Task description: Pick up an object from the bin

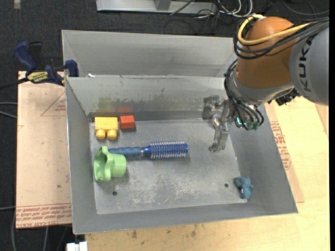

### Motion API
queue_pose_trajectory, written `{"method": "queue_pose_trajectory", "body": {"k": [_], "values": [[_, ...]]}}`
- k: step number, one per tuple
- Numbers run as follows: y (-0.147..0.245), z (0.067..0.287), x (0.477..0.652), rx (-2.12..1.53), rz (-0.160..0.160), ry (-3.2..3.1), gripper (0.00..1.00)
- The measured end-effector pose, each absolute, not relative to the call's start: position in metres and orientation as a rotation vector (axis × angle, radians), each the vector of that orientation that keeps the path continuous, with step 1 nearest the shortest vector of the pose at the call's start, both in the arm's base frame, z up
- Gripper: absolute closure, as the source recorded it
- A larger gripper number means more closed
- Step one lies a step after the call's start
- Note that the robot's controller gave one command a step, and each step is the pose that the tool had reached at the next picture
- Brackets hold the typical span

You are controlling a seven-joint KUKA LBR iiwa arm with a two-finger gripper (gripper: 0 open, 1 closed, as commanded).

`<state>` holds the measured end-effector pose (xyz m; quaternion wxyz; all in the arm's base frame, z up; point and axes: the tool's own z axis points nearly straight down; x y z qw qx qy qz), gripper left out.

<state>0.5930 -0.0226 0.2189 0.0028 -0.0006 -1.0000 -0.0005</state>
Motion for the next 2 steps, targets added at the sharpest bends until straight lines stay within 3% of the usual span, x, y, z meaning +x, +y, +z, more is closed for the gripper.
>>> {"method": "queue_pose_trajectory", "body": {"k": [1, 2], "values": [[0.0434, 0.0652, 0.6274, 0.049, -0.004, -3.138, 0.0], [0.0416, 0.0695, 0.6284, 0.045, -0.002, -3.141, 1.0]]}}
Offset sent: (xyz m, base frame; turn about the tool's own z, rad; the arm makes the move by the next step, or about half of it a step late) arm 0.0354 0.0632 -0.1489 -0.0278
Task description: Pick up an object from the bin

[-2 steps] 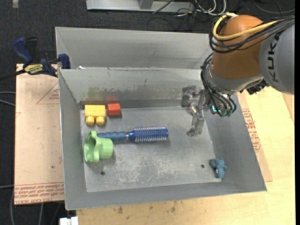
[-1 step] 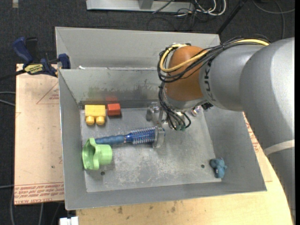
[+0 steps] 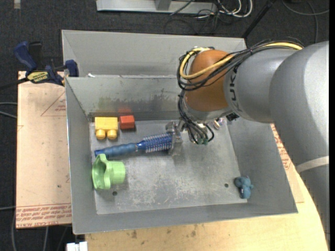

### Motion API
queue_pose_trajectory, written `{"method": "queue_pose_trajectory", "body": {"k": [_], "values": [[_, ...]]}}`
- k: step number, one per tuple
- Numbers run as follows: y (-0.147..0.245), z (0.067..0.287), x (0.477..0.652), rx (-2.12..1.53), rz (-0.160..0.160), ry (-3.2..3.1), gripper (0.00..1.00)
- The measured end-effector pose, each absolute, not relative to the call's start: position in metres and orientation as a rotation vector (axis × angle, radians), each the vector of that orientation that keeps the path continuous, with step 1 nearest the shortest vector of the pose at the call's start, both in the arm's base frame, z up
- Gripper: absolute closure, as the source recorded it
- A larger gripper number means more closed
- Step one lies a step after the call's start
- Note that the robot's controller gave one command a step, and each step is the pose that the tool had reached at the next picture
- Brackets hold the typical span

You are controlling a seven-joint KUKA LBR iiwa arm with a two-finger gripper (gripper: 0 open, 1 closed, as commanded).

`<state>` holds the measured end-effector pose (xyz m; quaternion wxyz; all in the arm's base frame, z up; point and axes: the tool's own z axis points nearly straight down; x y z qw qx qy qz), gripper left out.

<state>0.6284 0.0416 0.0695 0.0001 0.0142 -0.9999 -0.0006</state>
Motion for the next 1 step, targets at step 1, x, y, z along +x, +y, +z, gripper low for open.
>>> {"method": "queue_pose_trajectory", "body": {"k": [1], "values": [[0.0465, 0.2223, 0.6129, 0.063, -0.001, -3.15, 1.0]]}}
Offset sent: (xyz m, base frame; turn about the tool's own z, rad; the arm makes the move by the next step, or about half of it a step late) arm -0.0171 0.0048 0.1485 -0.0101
